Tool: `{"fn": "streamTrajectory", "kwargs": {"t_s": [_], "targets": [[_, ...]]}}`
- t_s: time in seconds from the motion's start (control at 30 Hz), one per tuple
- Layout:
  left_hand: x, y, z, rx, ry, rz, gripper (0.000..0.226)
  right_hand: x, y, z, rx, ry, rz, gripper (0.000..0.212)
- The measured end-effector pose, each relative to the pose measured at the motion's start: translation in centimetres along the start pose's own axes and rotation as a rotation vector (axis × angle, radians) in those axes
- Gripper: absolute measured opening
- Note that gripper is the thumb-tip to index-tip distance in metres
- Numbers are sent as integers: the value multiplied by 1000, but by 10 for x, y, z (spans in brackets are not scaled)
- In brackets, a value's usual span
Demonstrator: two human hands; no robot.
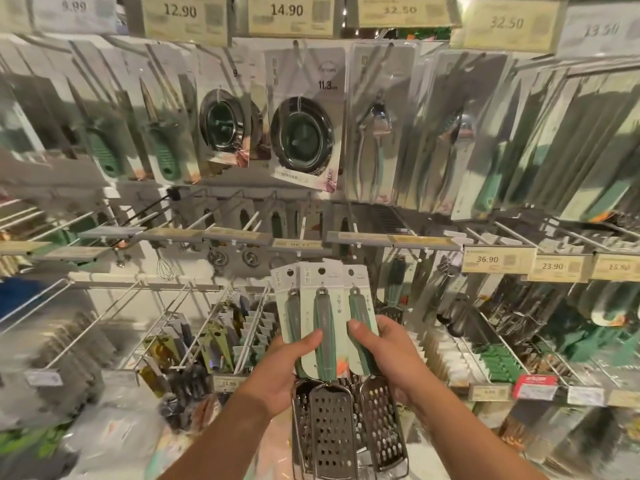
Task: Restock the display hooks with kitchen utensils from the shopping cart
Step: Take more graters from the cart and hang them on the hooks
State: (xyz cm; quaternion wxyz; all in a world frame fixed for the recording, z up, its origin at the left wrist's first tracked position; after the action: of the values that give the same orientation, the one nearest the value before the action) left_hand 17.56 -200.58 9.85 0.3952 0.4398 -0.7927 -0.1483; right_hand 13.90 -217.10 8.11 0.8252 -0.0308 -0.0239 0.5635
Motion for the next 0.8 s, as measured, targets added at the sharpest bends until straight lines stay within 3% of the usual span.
{"fn": "streamTrajectory", "kwargs": {"t_s": [0.1, 0.13, 0.23, 0.4, 0.5, 0.6, 0.73, 0.8], "targets": [[-14, -8, 6, -24, 12, -26, 41, 1, 1, -1, -23, 25, 1, 33], [-17, -8, 7, -9, 18, -26, 50, 1, 2, -2, -32, 43, -9, 33], [-27, -18, 8, 17, 35, -49, 104, 0, 4, -4, -35, 90, -44, 31], [-35, -25, -1, 105, -37, -97, 151, -2, 3, 0, -90, 89, -94, 27], [-32, -24, -4, 106, -44, -93, 129, -2, 2, 8, -119, 93, -121, 25], [-35, -26, -6, 105, -55, -105, 134, -2, 4, 13, -159, 140, -133, 51], [-40, -29, -6, 142, -83, -115, 133, -4, 2, 14, -220, 202, -126, 26], [-42, -29, -6, 125, -66, -135, 130, -6, 0, 16, -252, 223, -135, 36]]}}
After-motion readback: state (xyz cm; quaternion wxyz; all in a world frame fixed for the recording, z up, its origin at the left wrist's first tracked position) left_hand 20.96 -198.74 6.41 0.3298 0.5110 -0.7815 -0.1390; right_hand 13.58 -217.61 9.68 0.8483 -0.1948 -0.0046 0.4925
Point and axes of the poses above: each hand's wrist, its own y-axis away from the middle knuckle, its own x-axis out of the palm, z = x × y, the point moved 5 cm from there along -y, towards the middle knuckle, and after that the axes turned 14 degrees about -x, right-handed, at the moved point
